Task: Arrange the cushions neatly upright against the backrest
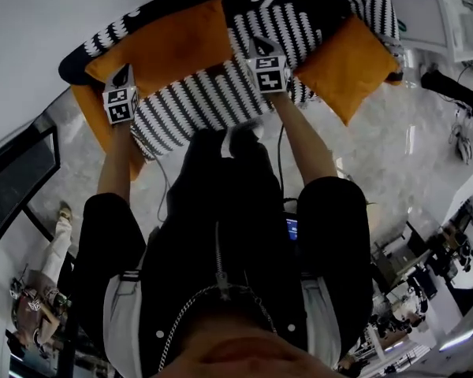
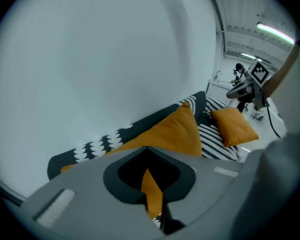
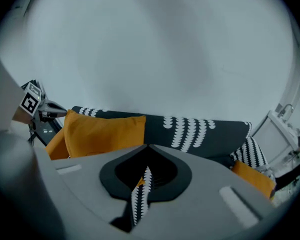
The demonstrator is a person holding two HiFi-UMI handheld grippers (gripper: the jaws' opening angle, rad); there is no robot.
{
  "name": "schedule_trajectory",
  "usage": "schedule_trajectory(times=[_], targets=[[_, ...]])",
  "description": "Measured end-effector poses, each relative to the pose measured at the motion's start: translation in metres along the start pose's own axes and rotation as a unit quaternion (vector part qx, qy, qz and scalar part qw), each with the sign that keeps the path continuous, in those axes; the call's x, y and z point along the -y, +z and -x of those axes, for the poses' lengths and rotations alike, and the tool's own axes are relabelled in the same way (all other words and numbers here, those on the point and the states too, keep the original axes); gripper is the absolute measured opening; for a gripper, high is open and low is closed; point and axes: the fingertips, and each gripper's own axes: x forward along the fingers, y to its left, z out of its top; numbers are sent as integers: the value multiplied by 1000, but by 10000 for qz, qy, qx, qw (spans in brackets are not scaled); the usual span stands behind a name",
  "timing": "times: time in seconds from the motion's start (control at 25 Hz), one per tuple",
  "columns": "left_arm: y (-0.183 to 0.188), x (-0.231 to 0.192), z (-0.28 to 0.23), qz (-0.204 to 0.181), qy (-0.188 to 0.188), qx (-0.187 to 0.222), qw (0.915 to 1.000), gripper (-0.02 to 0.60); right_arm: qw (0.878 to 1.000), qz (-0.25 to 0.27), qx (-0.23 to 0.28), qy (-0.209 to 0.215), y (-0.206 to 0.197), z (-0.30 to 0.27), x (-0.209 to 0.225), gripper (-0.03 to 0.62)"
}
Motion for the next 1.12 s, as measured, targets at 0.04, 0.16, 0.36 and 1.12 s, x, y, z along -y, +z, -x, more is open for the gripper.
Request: schedule_trajectory(times=[0.04, 0.16, 0.36, 1.12], targets=[[7, 21, -2, -103, -168, 19, 9998, 9, 9999, -118, 44, -43, -6, 13, 9, 3], [29, 90, -9, -499, -689, 137, 9963, 9, 9986, -454, 179, -200, -31, 57, 37, 3], [71, 216, -13, -1313, -1358, 352, 9814, 9, 9918, -906, 686, -586, -78, 143, 86, 3], [131, 626, 45, -2481, -3104, 969, 9125, 9, 9421, -2422, 1525, -1748, -283, 371, 232, 3]])
